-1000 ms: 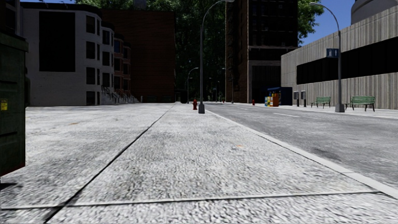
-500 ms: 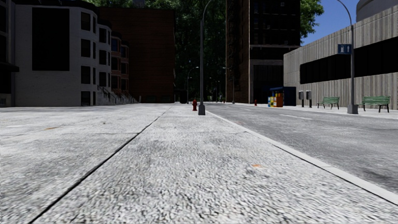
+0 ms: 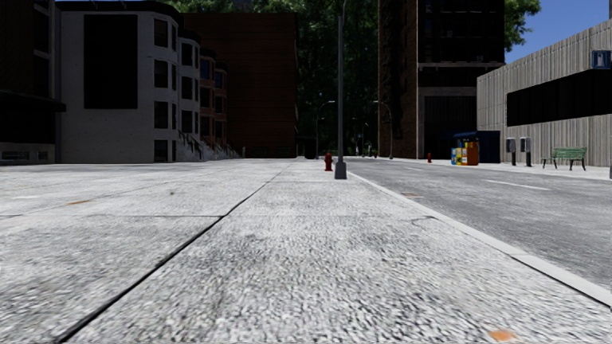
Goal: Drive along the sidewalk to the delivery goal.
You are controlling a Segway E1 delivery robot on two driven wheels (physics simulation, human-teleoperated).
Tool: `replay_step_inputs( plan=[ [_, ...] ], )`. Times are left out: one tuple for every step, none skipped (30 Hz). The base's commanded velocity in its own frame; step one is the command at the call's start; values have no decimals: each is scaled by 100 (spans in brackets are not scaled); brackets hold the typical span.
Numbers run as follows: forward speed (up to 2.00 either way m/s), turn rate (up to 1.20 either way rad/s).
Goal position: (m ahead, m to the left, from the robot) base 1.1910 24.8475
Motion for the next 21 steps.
replay_step_inputs(
  plan=[
    [200,61],
    [200,61],
    [200,61],
    [200,61],
    [200,56],
    [200,42],
    [200,30],
    [200,20],
    [200,17],
    [200,13],
    [200,11],
    [200,11],
    [200,10],
    [200,10],
    [200,10],
    [200,10],
    [200,20],
    [200,33],
    [200,51],
    [200,65],
    [200,72]
  ],
)
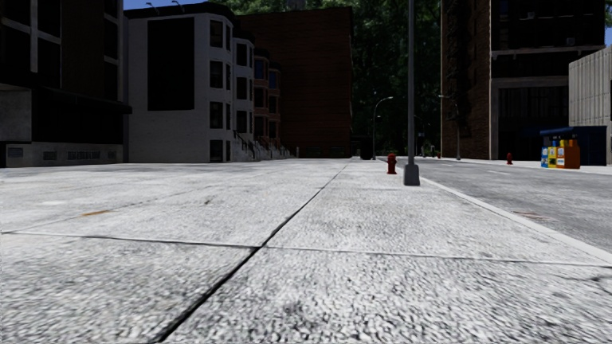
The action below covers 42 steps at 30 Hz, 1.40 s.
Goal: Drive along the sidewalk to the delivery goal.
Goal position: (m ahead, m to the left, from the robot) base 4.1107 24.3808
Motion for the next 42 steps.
replay_step_inputs(
  plan=[
    [200,72],
    [200,73],
    [200,74],
    [200,74],
    [200,74],
    [200,74],
    [200,74],
    [200,74],
    [200,74],
    [200,74],
    [200,74],
    [200,74],
    [200,74],
    [200,74],
    [200,74],
    [200,74],
    [200,74],
    [200,74],
    [200,74],
    [200,74],
    [200,74],
    [200,74],
    [200,74],
    [200,74],
    [200,74],
    [200,74],
    [200,74],
    [200,74],
    [200,74],
    [200,74],
    [200,74],
    [200,74],
    [200,74],
    [200,74],
    [200,74],
    [200,74],
    [200,74],
    [200,74],
    [200,74],
    [200,74],
    [200,74],
    [200,74]
  ],
)
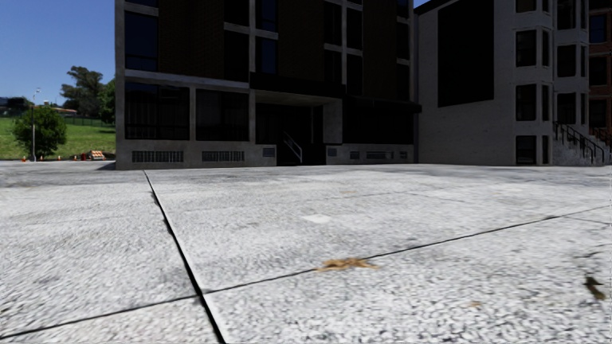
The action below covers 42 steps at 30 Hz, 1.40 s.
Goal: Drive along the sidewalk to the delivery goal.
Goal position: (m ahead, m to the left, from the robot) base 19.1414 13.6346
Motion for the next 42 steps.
replay_step_inputs(
  plan=[
    [200,74],
    [200,74],
    [200,74],
    [200,74],
    [200,74],
    [200,74],
    [200,74],
    [200,74],
    [200,74],
    [200,74],
    [200,74],
    [200,74],
    [200,74],
    [200,74],
    [200,74],
    [200,74],
    [200,74],
    [200,74],
    [200,74],
    [200,74],
    [200,74],
    [200,74],
    [200,74],
    [200,74],
    [200,74],
    [200,74],
    [200,74],
    [200,74],
    [200,74],
    [200,74],
    [200,74],
    [200,74],
    [200,74],
    [200,74],
    [200,73],
    [200,60],
    [200,38],
    [200,38],
    [200,19],
    [200,13],
    [200,7],
    [200,7]
  ],
)
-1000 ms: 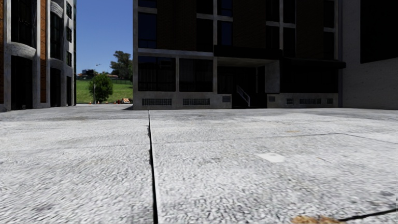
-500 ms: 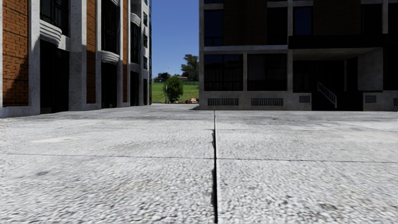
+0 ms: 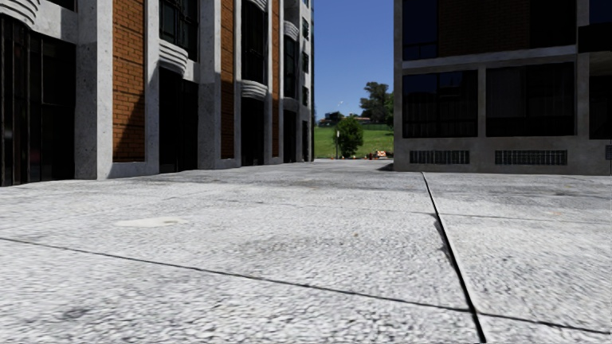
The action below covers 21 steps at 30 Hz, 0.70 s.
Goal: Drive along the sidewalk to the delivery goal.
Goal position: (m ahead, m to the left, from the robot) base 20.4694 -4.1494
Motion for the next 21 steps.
replay_step_inputs(
  plan=[
    [200,2],
    [200,0],
    [200,0],
    [200,0],
    [200,0],
    [200,0],
    [200,0],
    [200,0],
    [200,0],
    [200,0],
    [200,0],
    [200,0],
    [200,0],
    [200,0],
    [200,0],
    [200,0],
    [200,0],
    [200,0],
    [200,0],
    [200,0],
    [200,0]
  ],
)
